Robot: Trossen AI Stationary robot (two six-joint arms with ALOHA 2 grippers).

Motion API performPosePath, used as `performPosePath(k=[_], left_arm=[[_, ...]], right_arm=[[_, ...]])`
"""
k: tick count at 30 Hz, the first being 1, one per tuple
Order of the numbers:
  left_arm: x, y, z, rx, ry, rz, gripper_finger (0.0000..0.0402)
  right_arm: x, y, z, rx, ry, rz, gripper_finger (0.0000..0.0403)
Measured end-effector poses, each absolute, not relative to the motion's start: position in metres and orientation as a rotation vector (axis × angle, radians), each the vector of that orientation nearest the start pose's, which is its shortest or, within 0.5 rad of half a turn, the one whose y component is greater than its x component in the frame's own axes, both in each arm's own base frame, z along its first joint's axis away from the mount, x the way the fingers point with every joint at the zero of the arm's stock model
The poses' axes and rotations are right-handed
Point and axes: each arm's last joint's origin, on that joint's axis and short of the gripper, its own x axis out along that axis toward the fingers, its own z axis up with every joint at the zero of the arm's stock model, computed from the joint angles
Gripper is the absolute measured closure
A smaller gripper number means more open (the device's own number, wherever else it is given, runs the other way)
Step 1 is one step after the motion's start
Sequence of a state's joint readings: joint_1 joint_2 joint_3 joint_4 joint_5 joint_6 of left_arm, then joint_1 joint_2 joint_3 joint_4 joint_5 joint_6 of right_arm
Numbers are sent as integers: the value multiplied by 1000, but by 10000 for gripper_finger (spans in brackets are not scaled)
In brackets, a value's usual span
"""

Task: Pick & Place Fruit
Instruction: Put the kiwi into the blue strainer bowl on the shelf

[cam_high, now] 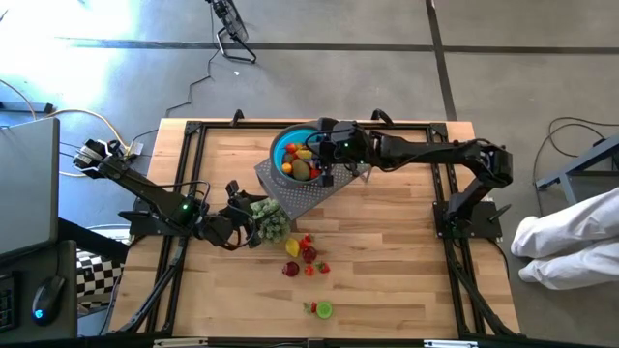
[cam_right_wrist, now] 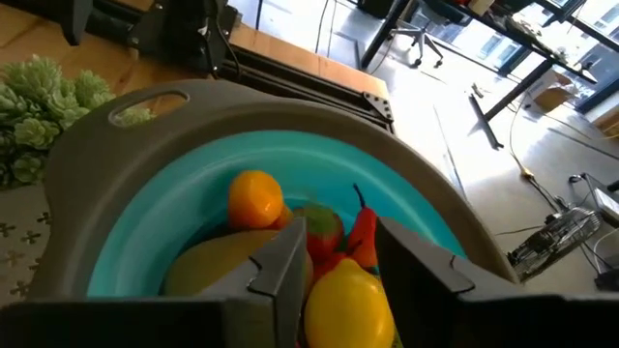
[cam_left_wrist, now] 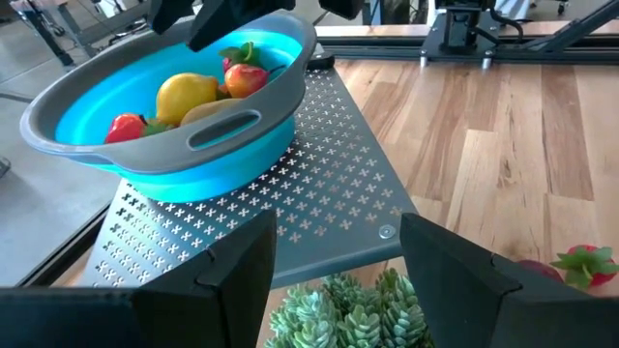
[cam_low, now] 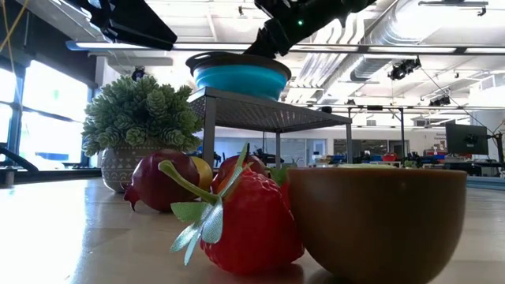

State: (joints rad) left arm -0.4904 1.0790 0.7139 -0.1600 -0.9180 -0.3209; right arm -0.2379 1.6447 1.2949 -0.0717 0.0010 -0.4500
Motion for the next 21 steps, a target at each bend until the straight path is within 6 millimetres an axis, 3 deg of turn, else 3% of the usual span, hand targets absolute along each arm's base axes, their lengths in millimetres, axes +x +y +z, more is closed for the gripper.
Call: performPosePath(k=[8,15,21], left_arm=[[204,-83,262,28,329,474,184],[205,-84,262,26,336,456,184],[204,-84,261,37,350,438,184]], right_arm=[[363,-81,308,-396,449,-119,324],[350,-57,331,-376,397,-81,390],[336,-27,341,-251,424,-24,399]])
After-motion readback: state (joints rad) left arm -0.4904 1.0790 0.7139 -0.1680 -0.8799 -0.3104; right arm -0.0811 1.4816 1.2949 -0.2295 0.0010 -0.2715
